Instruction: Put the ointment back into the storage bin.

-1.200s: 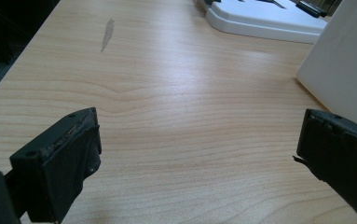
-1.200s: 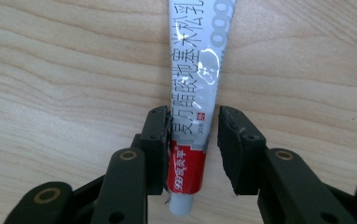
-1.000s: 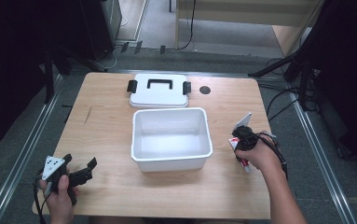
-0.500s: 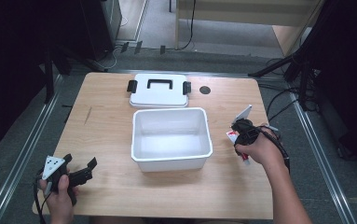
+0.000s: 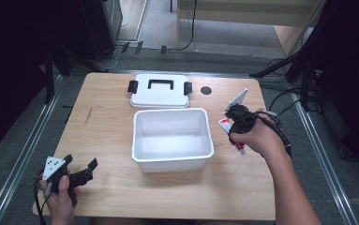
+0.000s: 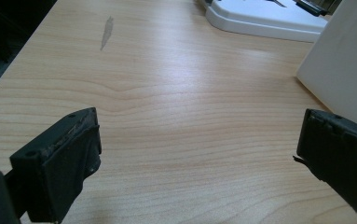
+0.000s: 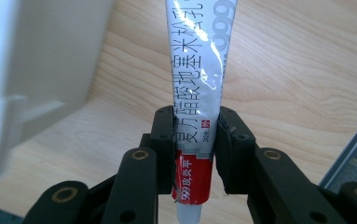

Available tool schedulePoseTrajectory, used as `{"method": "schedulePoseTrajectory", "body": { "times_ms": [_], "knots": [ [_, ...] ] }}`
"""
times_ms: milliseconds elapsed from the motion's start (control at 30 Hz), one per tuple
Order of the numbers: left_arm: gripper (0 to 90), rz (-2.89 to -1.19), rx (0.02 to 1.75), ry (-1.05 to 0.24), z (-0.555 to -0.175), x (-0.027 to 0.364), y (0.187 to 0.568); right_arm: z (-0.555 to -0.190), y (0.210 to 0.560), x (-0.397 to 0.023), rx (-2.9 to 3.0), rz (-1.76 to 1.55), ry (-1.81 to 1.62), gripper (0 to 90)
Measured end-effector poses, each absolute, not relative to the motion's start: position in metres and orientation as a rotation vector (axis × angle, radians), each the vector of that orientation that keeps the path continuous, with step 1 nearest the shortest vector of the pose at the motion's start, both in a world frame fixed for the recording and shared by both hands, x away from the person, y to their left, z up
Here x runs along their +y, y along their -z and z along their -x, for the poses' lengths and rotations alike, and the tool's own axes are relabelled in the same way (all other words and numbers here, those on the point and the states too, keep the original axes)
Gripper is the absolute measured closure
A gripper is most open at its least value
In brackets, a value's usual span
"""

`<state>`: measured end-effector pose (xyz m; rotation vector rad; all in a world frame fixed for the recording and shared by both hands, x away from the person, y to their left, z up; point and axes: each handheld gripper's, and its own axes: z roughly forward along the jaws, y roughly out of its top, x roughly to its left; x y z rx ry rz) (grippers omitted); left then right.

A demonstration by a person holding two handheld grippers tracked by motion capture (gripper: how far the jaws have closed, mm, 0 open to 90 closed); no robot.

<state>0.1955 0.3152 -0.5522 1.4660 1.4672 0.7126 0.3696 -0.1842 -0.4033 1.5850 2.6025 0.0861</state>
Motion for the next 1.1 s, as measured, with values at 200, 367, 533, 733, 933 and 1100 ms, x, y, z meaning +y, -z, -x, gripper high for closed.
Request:
{"method": "schedulePoseTrajectory", "body": {
  "times_ms": [200,367,533,733,933,1100],
  "knots": [
    [0.1,-1.466,1.467,-0.711,-0.196,0.315,0.552,-0.370,0.379,-0.163,2.641,-1.543,-0.089,71.7],
    [0.1,-1.464,1.467,-0.706,-0.196,0.315,0.552,-0.372,0.366,-0.149,2.663,-1.518,-0.080,71.7],
    [0.1,-1.464,1.467,-0.704,-0.196,0.315,0.552,-0.374,0.354,-0.137,2.666,-1.498,-0.106,71.7],
    [0.1,-1.467,1.466,-0.703,-0.196,0.315,0.552,-0.374,0.348,-0.123,2.698,-1.466,-0.133,71.7],
    [0.1,-1.468,1.466,-0.702,-0.196,0.315,0.552,-0.376,0.346,-0.110,2.716,-1.445,-0.144,71.7],
    [0.1,-1.470,1.466,-0.701,-0.197,0.315,0.552,-0.378,0.348,-0.094,2.744,-1.415,-0.167,71.7]
  ]
}}
